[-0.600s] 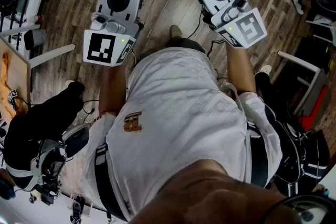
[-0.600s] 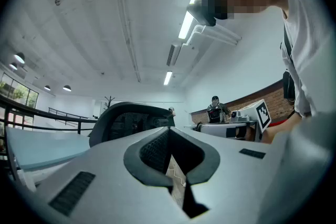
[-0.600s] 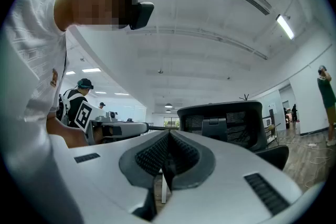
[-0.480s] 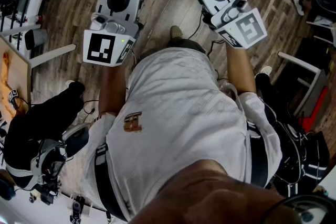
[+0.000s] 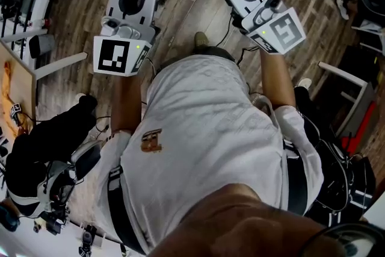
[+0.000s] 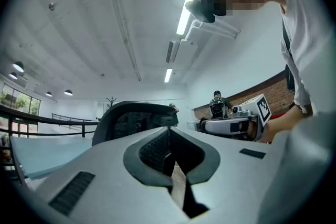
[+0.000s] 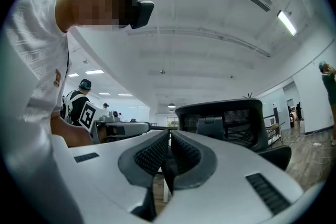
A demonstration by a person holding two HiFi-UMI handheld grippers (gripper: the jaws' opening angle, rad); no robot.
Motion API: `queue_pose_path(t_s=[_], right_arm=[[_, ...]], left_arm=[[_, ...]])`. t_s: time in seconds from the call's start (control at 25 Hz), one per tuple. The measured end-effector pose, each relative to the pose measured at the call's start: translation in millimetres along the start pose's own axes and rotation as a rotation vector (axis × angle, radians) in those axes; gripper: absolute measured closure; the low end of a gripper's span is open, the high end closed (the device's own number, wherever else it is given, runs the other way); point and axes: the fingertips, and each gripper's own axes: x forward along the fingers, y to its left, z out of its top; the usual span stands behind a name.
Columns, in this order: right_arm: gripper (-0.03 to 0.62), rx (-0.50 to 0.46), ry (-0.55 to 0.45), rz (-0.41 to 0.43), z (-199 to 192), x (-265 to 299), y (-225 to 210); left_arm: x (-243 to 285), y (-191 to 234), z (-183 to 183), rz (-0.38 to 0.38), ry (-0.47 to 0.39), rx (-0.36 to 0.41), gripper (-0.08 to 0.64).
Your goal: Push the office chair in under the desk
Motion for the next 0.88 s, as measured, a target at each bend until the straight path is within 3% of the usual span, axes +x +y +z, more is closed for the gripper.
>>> queue_pose_path(t_s=[0.2,0.28,0.88], right_arm=[[0.555,-0.061,0.034,-0.005,5.8,-2.1,-28.8],[0.555,-0.093,0.059,-0.009,6.6,-1.4,-40.9],[0.5,-0.22,0.152,0.047,-11.8,14.1,-111.2]], left_arm=[[9.4,18.3,-3.6,0.066,0.033,0.068,0.534],[10.8,27.7,-4.9,0.085,0.055,0.104,0.491],[35.9,71.2,-33.7,0.14,0.183,0.27,0.425]])
